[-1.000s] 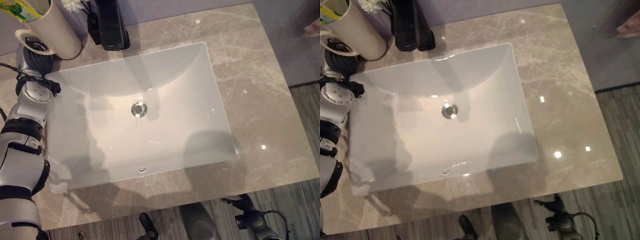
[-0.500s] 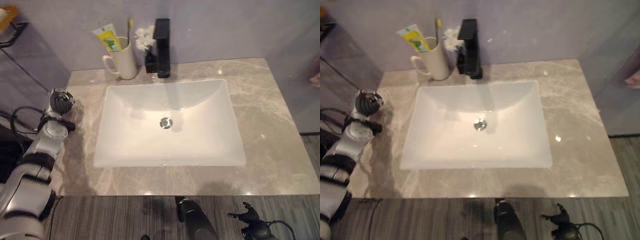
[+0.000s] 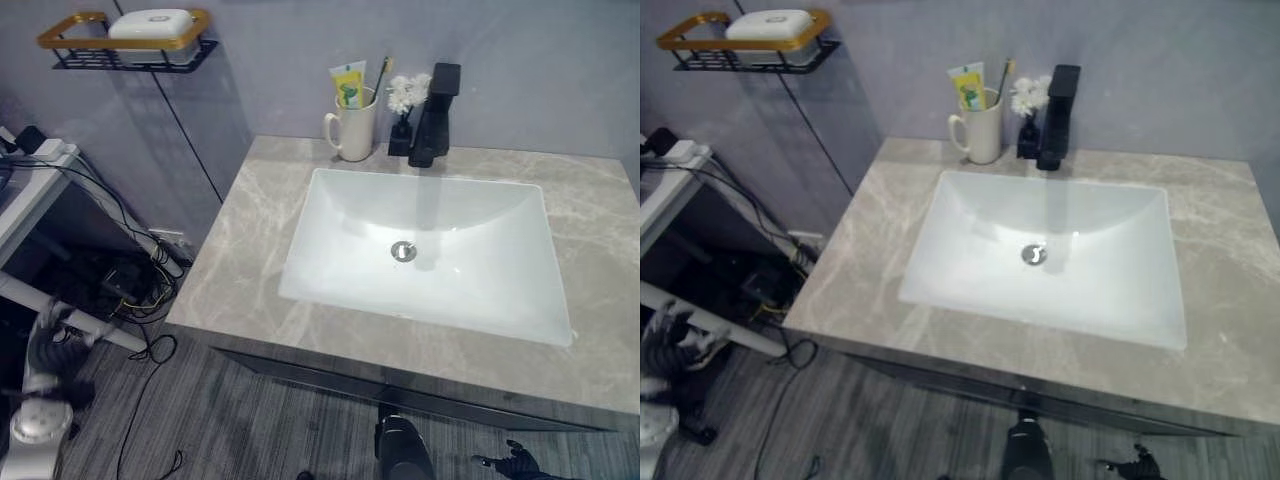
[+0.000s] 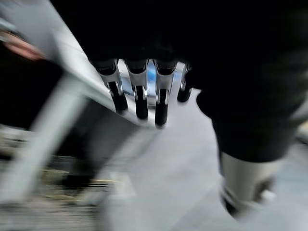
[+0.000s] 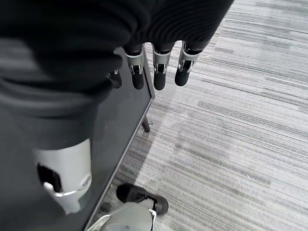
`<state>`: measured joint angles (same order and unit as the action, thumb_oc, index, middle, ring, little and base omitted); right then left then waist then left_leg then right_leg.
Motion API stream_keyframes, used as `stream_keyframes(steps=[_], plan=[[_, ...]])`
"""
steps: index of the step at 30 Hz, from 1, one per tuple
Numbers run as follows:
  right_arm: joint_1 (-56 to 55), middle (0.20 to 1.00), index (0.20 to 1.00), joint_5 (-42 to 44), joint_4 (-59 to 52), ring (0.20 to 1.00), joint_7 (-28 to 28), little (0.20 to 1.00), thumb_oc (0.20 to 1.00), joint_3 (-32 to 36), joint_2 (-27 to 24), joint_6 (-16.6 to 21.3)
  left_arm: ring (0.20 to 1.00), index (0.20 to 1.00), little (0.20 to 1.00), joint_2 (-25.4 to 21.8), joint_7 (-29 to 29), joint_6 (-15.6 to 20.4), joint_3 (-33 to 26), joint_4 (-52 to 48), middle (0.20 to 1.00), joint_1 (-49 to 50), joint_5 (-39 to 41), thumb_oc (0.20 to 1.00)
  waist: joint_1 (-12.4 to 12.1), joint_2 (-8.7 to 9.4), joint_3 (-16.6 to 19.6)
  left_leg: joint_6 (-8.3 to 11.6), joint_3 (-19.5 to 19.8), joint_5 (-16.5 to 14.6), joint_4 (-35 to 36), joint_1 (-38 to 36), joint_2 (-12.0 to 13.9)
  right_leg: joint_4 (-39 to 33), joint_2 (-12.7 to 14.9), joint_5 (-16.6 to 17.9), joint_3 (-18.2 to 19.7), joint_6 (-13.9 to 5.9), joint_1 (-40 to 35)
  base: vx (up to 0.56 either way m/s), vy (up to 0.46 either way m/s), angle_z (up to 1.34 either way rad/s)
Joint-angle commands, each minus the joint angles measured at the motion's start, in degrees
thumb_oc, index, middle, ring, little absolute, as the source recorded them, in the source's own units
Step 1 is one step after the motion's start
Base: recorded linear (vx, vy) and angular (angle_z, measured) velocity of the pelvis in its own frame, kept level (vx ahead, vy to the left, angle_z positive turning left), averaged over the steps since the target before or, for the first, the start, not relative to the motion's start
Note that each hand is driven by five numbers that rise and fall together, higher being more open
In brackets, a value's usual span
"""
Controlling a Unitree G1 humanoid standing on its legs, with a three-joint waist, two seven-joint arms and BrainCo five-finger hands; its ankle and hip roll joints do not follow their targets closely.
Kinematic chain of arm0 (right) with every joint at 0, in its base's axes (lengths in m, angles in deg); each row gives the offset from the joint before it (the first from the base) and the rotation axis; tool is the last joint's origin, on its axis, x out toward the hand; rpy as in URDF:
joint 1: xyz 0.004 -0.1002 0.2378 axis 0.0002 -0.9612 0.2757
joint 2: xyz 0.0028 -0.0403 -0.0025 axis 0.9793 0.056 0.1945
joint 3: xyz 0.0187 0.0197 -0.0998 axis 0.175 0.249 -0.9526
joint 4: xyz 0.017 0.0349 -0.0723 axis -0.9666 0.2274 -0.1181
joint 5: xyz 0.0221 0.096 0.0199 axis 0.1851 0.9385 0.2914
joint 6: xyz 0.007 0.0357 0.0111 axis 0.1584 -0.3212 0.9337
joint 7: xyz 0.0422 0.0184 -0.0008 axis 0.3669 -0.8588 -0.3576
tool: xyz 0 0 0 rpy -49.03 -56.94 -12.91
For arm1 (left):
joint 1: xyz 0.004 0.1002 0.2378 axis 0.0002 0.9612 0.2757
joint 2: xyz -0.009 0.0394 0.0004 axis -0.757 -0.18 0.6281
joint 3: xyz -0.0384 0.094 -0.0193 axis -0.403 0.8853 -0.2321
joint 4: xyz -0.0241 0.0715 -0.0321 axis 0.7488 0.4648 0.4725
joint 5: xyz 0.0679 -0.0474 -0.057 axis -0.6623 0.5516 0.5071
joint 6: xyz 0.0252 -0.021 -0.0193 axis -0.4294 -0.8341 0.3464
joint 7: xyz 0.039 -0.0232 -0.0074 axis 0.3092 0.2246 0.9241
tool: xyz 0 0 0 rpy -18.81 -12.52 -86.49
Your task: Put brush and paste in cup on sink, flatten towel.
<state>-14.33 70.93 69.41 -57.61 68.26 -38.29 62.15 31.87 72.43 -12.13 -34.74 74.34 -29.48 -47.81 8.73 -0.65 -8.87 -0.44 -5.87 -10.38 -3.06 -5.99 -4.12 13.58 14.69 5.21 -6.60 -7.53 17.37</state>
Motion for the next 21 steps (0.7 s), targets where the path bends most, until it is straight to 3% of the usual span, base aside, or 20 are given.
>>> stream_keyframes(steps=[1, 4, 5, 9, 10, 15, 17, 19, 20, 21], plan=[[0.82, 1.0, 1.0, -3.11, 1.1, 1.0, -0.36, 1.0, 1.0, -0.76, 0.54, -1.46, 1.0, 1.0, 1.0, 3.08, -4.6, -1.14, 1.21, 3.78, 1.0, -1.27, 3.6, 1.0, 1.63, 0.44, -1.62, -1.81, -1.65, -2.95, 0.62, -5.43, -3.81, -8.42, -0.13, 16.97, 1.39, -5.54, 3.97, -0.19, 0.203, -0.2], [0.11, 1.0, 1.0, -3.28, 0.6, 1.0, -0.59, 1.0, 1.0, -0.88, -0.04, -1.35, 1.0, 1.0, 1.0, 6.11, -6.44, -3.53, 6.24, 14.34, 1.0, -3.47, -1.15, 1.0, 1.66, -0.25, -1.6, -2.15, -2.98, 0.4, 1.78, -3.18, -3.13, 0.69, -3.03, 9.29, -0.47, -3.17, 2.97, -0.23, 0.196, -0.24], [-0.38, 1.0, 1.0, -2.97, 0.49, 1.0, -0.69, 1.0, 1.0, -1.72, 0.5, -1.09, 1.0, 1.0, 1.0, 8.55, -5.65, -5.39, 8.61, 22.83, 1.0, -5.67, -4.2, 1.0, 1.16, -0.48, -0.66, -2.26, -3.96, 2.35, 2.76, -1.4, -1.96, 6.29, -4.37, 4.39, -2.04, -1.91, 1.72, -0.16, 0.097, -0.31], [-0.3, 1.0, 1.0, -2.51, 0.86, 1.0, -0.63, 1.0, 1.0, -2.4, 1.05, -0.93, 1.0, 1.0, 1.0, 10.95, -6.4, -5.48, 12.07, 28.18, 1.0, -7.77, -5.84, 1.0, 0.35, -0.38, -0.1, -2.31, -5.58, 4.37, 3.8, 0.3, -0.88, 9.55, -4.39, 2.02, -4.51, -1.29, 0.81, -0.12, 0.034, -0.35], [0.17, 1.0, 1.0, -1.63, 2.1, 1.0, -0.74, 1.0, 1.0, -2.86, 1.95, -0.71, 1.0, 1.0, 1.0, 13.55, -7.45, -6.28, 15.47, 33.06, 1.0, -9.41, -8.13, 1.0, -0.91, 0.23, 0.47, -2.1, -7.77, 5.68, 4.61, 1.81, 0.22, 10.53, -3.24, -0.54, -8.39, -0.81, -2.32, -0.12, -0.02, -0.63], [1.98, 1.0, 1.0, 1.1, 3.32, 1.0, -0.23, 1.0, 1.0, -4.4, 5.15, -0.63, 1.0, 1.0, 1.0, 16.97, -6.54, -7.12, 24.21, 36.72, 1.0, -13.01, -17.04, 1.0, -1.51, 1.85, 1.9, -2.38, -15.0, 7.66, 5.14, 4.92, 2.23, 13.54, -4.31, -3.96, -9.76, -0.94, -7.09, -0.13, -0.024, -0.98], [2.65, 1.0, 1.0, 0.99, 3.56, 1.0, -0.32, 1.0, 1.0, -6.09, 6.23, -0.78, 1.0, 1.0, 1.0, 17.72, -6.26, -7.58, 30.06, 36.2, 1.0, -14.22, -22.86, 1.0, -1.06, 2.77, 2.67, -2.59, -18.49, 7.02, 5.49, 5.38, 2.22, 14.46, -4.29, -4.93, -9.29, -2.32, -9.58, -0.1, 0.002, -1.16], [3.1, 1.0, 1.0, 0.14, 4.27, 1.0, -0.41, 1.0, 1.0, -7.29, 6.51, -1.12, 1.0, 1.0, 1.0, 17.87, -6.35, -7.53, 34.11, 35.25, 1.0, -14.86, -27.27, 1.0, -1.68, 3.66, 3.55, -3.1, -24.27, 6.7, 5.56, 6.23, 2.58, 12.39, -3.31, -4.03, -12.16, -3.13, -13.11, -0.16, 0.004, -1.51], [3.54, 1.0, 1.0, -0.37, 4.89, 1.0, -0.36, 1.0, 1.0, -7.84, 6.7, -1.47, 1.0, 1.0, 1.0, 17.82, -5.97, -7.37, 35.93, 34.22, 1.0, -15.74, -29.16, 1.0, -2.69, 4.04, 4.19, -3.16, -28.97, 6.55, 5.46, 6.99, 3.48, 9.4, -2.16, -3.84, -17.67, -3.26, -15.37, -0.18, -0.037, -1.97], [3.67, 1.0, 1.0, -0.66, 5.12, 1.0, -0.35, 1.0, 1.0, -8.35, 6.82, -1.49, 1.0, 1.0, 1.0, 17.62, -5.72, -7.47, 36.08, 33.18, 1.0, -16.2, -28.99, 1.0, -3.61, 4.09, 4.37, -2.98, -31.11, 7.0, 5.29, 7.62, 4.43, 6.89, -2.29, -4.54, -20.86, -3.02, -16.04, -0.18, -0.05, -1.82]])
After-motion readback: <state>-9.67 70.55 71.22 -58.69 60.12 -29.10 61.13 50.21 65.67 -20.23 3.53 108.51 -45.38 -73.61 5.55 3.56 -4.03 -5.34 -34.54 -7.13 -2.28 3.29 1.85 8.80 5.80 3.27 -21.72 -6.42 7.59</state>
